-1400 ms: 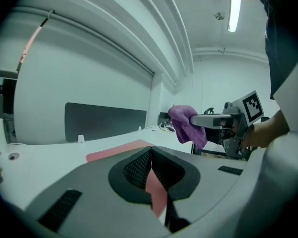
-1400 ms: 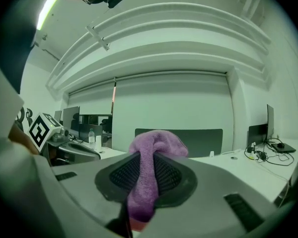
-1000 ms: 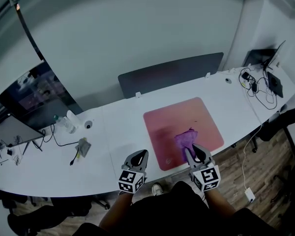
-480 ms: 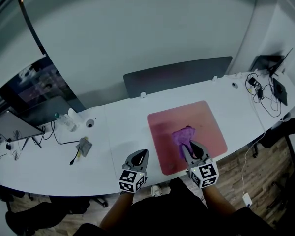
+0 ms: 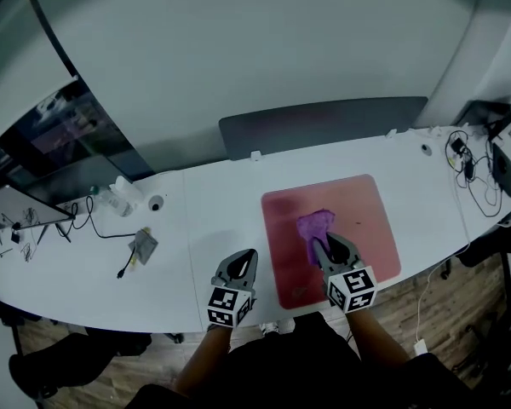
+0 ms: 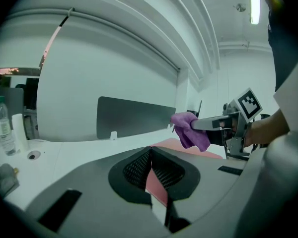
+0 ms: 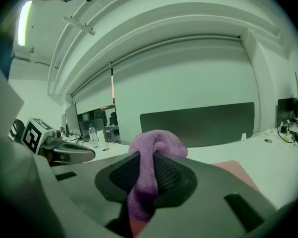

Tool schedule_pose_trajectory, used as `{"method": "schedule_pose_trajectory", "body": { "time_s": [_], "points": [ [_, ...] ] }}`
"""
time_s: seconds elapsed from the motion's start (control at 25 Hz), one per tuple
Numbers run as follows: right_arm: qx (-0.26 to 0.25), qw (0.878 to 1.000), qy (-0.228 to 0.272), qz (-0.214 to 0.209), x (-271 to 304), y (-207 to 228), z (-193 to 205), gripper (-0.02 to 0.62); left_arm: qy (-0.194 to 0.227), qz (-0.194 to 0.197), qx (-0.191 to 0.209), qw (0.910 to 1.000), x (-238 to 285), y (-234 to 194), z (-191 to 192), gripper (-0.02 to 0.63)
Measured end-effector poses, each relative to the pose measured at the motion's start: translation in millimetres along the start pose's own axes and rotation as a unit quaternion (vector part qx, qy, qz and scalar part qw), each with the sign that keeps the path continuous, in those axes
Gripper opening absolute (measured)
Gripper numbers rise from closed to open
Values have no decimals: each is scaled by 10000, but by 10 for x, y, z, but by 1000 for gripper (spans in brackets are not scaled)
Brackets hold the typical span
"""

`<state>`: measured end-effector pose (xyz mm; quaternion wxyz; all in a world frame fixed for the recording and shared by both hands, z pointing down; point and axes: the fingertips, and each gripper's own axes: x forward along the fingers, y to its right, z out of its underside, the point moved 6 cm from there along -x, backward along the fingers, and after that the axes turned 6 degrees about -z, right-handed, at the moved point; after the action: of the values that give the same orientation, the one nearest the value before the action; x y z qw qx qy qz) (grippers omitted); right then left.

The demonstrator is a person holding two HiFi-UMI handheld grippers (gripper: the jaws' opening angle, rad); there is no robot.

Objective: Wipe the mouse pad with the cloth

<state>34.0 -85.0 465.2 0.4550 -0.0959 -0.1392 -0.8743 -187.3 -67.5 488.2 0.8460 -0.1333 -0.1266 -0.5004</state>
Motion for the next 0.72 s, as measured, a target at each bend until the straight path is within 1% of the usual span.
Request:
{"method": "schedule_pose_trajectory", "body": {
  "time_s": [0.16,0.48,0.72],
  "points": [
    [-2,9996,-230,-184,250,144,54,84,-82,-169,-78,9998,163,-70,4,21],
    [100,9971,-609,-456,833,372,211,84,-379,-500,-229,9978,427,-247,125,21],
    [234,9930,-967,-643,1206,419,382,84,-620,-657,-335,9953,510,-305,239,21]
  ]
}}
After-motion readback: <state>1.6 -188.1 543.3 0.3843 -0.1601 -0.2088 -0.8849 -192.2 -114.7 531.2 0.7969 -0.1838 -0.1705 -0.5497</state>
